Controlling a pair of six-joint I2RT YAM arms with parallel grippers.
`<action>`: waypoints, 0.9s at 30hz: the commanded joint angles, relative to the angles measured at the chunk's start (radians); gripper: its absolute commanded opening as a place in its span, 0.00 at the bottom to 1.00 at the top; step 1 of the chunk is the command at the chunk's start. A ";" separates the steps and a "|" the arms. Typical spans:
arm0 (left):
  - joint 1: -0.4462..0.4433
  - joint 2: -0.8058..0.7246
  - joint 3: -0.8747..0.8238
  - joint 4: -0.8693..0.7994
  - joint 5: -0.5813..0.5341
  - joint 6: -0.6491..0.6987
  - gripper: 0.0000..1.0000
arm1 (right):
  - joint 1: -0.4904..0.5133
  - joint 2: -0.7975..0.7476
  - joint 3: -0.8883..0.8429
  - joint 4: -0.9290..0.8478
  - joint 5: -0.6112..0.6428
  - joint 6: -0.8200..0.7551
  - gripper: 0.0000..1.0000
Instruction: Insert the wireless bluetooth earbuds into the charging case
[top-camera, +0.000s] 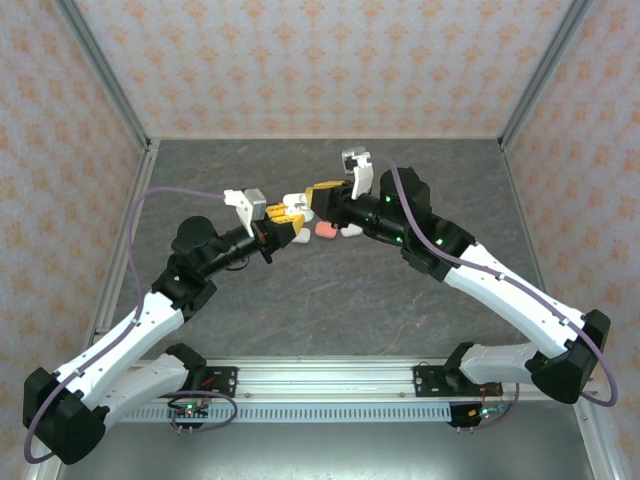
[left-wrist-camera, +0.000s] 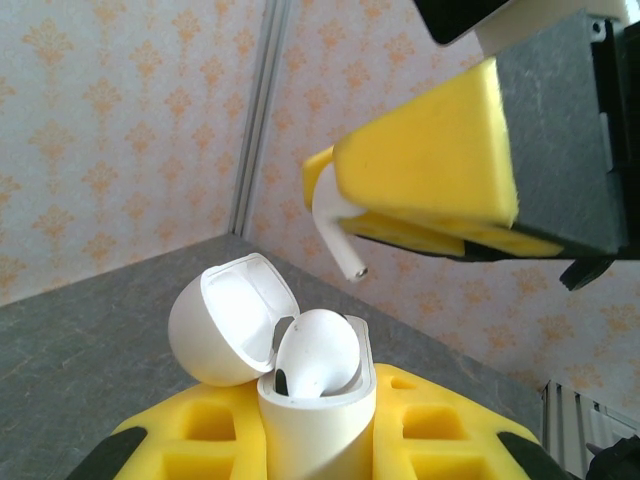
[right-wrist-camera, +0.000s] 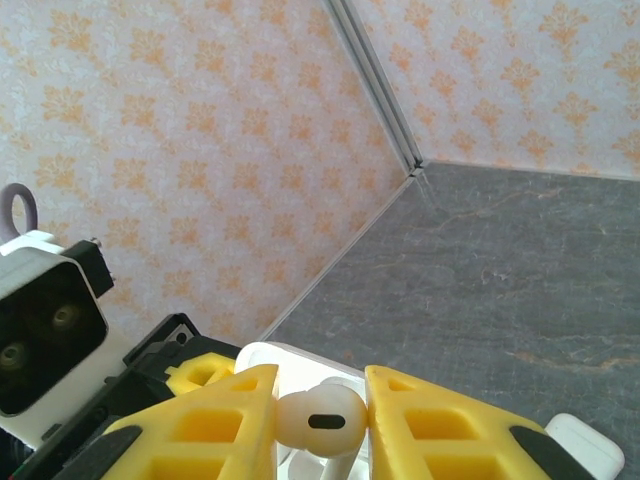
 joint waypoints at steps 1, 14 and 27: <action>-0.007 0.004 0.028 0.059 0.016 -0.016 0.00 | 0.008 0.008 -0.009 0.013 0.009 -0.015 0.25; -0.013 0.010 0.031 0.060 0.013 -0.015 0.00 | 0.010 0.015 -0.026 -0.013 0.014 -0.022 0.25; -0.014 0.009 0.030 0.064 -0.009 -0.013 0.00 | 0.011 0.017 -0.028 -0.036 -0.057 -0.022 0.26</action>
